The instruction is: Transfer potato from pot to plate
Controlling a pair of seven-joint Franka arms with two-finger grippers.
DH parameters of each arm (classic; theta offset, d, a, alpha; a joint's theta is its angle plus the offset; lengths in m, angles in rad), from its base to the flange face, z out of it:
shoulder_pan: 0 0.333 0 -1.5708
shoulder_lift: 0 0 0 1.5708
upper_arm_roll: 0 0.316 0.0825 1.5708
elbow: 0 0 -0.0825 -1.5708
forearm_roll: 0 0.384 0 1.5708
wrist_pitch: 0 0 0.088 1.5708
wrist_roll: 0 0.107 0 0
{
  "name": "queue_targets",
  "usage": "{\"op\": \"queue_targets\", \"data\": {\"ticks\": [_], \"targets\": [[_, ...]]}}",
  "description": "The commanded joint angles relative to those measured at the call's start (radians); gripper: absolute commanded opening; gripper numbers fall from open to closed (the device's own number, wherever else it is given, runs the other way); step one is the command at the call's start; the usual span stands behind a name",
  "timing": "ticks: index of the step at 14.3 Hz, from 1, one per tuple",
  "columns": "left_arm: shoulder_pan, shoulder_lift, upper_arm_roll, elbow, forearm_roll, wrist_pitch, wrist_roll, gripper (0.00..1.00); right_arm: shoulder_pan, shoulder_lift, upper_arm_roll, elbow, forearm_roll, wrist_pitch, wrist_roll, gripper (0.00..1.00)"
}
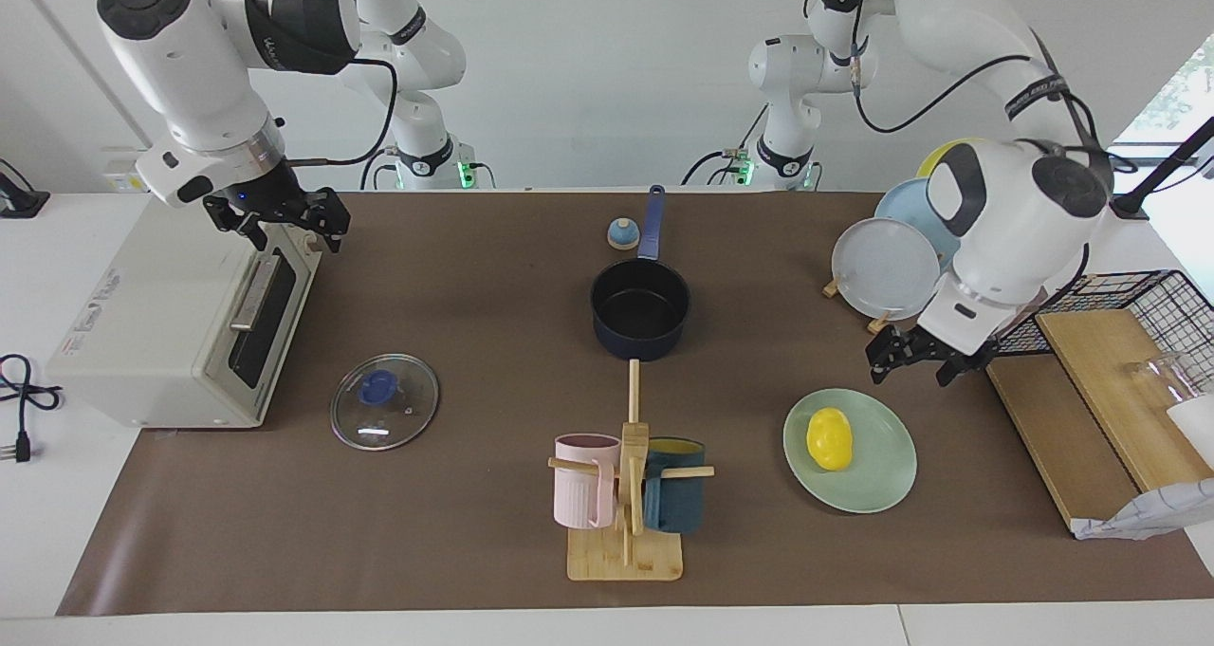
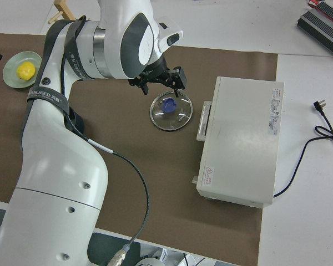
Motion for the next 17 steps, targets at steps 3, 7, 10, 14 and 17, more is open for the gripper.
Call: {"op": "queue_targets", "data": {"ticks": [3,7,10,14,17], "targets": [[0.035,-0.233,0.0,-0.032,0.017,-0.256,-0.024,1.0,-0.001,0.013,0.003,0.026,-0.003,-0.024,-0.027,1.0],[0.039,-0.288,0.0,-0.039,0.017,-0.399,-0.028,1.0,0.0,0.003,0.003,0.02,-0.002,-0.027,-0.026,1.0],[0.038,-0.329,0.0,-0.107,0.011,-0.396,-0.03,1.0,0.002,0.002,0.001,0.015,0.0,-0.031,-0.026,1.0],[0.041,-0.296,-0.008,-0.037,0.011,-0.445,-0.038,1.0,0.002,-0.001,-0.004,0.015,0.0,-0.028,-0.026,1.0],[0.038,-0.258,-0.009,0.044,0.022,-0.521,-0.039,1.0,0.002,-0.001,-0.005,0.015,0.0,-0.025,-0.026,1.0]]}}
